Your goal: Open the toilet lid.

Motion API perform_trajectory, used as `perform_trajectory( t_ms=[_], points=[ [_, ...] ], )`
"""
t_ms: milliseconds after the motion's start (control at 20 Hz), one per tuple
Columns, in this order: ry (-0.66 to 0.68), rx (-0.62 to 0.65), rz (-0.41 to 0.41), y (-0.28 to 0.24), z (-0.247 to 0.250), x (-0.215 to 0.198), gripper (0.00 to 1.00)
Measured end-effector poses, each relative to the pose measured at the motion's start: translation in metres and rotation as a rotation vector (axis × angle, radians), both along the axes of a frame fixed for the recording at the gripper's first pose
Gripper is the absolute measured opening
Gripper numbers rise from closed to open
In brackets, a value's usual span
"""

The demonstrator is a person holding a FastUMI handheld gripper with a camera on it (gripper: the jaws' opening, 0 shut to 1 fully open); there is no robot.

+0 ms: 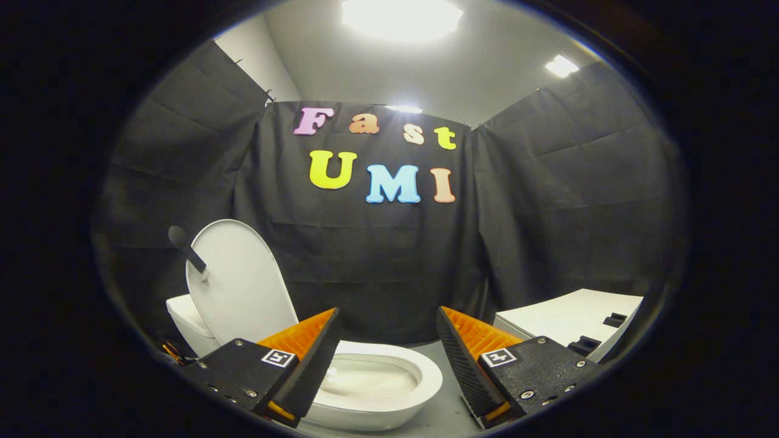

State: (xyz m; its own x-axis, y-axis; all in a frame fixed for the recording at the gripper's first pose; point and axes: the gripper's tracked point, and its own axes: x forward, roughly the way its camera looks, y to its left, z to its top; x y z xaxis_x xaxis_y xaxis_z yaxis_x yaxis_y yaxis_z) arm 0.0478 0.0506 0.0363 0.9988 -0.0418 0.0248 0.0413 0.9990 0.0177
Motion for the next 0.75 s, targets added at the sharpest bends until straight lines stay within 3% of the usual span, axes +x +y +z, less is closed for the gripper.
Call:
perform_trajectory(
  t_ms=[750],
  points=[
    [0.044,0.004,0.012,-0.001,-0.022,-0.007,0.95]
  ],
)
